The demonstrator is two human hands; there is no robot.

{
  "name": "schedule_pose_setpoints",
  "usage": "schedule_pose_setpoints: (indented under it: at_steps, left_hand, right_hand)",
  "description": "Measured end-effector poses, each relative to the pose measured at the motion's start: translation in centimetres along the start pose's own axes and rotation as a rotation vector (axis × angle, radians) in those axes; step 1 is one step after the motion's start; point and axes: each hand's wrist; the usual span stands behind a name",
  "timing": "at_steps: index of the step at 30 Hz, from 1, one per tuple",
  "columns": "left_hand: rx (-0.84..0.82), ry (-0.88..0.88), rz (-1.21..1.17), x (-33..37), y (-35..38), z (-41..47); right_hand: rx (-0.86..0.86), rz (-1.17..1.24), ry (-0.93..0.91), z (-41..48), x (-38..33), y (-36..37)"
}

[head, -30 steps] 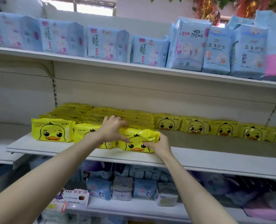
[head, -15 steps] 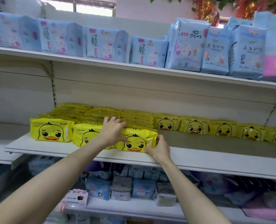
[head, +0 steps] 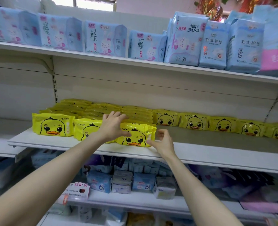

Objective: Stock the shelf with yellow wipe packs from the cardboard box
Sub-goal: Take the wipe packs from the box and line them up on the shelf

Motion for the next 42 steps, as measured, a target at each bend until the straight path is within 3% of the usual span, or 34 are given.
schedule_pose_setpoints:
  at_steps: [5, 15, 26, 42]
  left_hand:
    - [0.103, -0.09, -0.434, 1.5, 0.2, -2.2]
    - [0.027, -0.184, -0.754, 6.7, 3.4, -7.7]
    - [-0.219, -0.35, -0.83, 11.3, 14.2, -15.4]
    - [-0.517, -0.798, -0.916, 16.4, 30.5, -28.9]
  right_hand:
    - [-0.01, 0.127, -0.048, -1.8, 0.4, -2.3]
    - [-0.002, 0.192, -0.101, -6.4, 4.1, -6.2]
    - [-0.144, 0.158, 0.132, -14.1, 15.4, -6.7]
    - [-0.378, 0.149, 0.511, -24.9, 33.2, -6.4]
Point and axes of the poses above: each hand's wrist, its own z-axis towards the middle knuckle, its own y-axis out of the palm, x = y × z, and after that the axes turned 4 degrees about -z, right-handed
